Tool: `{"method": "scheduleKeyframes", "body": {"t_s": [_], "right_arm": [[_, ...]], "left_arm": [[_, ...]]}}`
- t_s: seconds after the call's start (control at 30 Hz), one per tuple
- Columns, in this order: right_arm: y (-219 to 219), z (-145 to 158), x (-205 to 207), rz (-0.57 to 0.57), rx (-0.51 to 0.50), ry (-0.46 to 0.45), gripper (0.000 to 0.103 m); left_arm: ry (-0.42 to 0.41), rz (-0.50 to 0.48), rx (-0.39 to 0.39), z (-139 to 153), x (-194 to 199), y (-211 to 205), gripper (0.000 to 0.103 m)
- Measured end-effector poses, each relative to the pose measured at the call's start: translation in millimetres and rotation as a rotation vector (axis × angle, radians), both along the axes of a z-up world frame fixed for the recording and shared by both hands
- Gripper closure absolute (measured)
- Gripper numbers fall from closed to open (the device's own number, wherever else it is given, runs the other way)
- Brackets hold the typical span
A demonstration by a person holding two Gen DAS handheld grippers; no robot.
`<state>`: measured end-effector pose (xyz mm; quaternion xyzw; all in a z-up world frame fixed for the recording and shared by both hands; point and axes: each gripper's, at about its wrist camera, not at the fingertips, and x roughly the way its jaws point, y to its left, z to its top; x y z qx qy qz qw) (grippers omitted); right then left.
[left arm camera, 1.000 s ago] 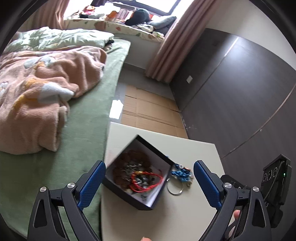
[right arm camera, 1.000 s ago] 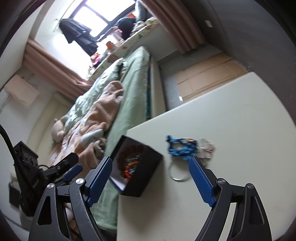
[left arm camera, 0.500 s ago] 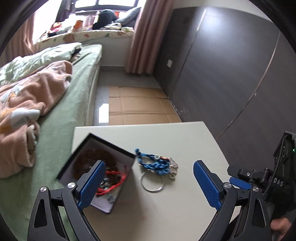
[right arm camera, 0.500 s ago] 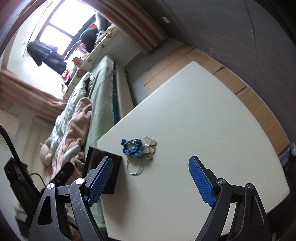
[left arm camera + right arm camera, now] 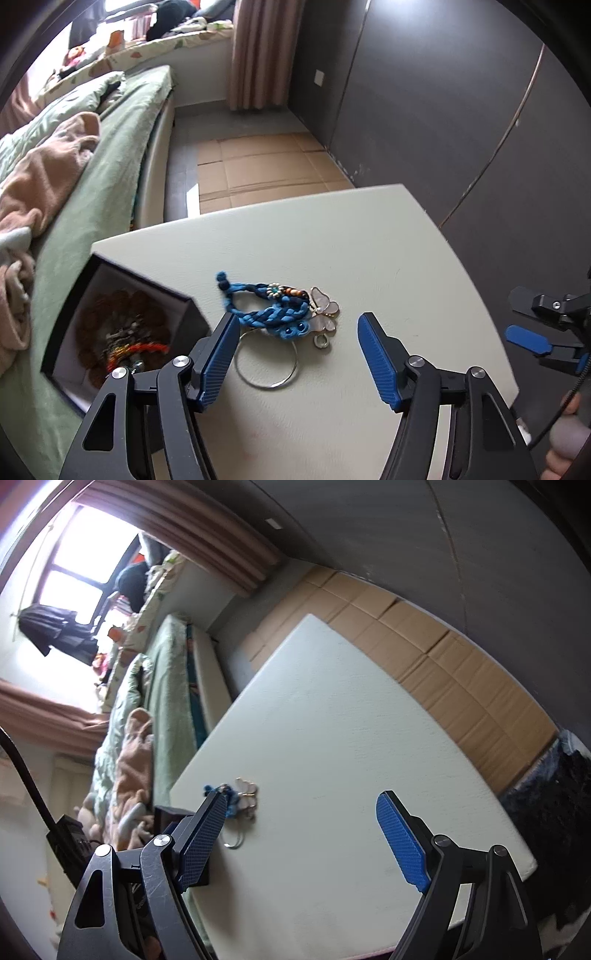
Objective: Organize jewelry
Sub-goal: 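Move the open left tool over the blue braided bracelet, then close the left tool on the blue braided bracelet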
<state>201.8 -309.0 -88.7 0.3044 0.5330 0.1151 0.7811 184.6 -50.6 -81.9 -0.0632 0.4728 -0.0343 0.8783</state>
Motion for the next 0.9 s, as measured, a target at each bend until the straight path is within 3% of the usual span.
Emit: {"method": "scheduleKeyframes", "body": {"t_s": [0.17, 0.37, 0.57, 0.63, 0.67, 0.7, 0.83, 0.9], "right_arm": [[2.2, -2.9, 6.0, 0.011, -0.043, 0.018, 0.018], [1.7, -0.5, 11.8, 0.032, -0.031, 0.009, 0.018], [2.7, -4.9, 15.8, 0.045, -0.025, 0.022, 0.018], [4.1, -6.6, 16.1, 0.053, -0.028, 0.027, 0.018], [4.3, -7.2, 16.2, 0.055, -0.029, 0.028, 0.018], [4.1, -7.5, 15.8, 0.055, -0.030, 0.029, 0.018], [3.8, -5.9, 14.5, 0.050, -0.040, 0.022, 0.018], [5.9, -4.8, 13.6, 0.056, -0.054, 0.017, 0.018]], "left_arm": [[0.036, -0.030, 0.046, -17.3, 18.1, -11.8, 0.041], [0.053, -0.045, 0.096, -31.5, 31.6, -20.1, 0.042], [0.072, -0.033, 0.116, -46.4, 37.3, -17.7, 0.051], [0.060, -0.027, 0.115, -45.9, 36.4, -16.5, 0.058], [0.059, -0.023, 0.111, -45.1, 35.6, -14.9, 0.071], [0.061, -0.024, 0.094, -44.6, 35.2, -12.9, 0.076], [0.056, -0.026, 0.078, -43.2, 31.0, -10.6, 0.080], [0.039, -0.029, 0.082, -38.5, 26.9, -11.2, 0.088]]}}
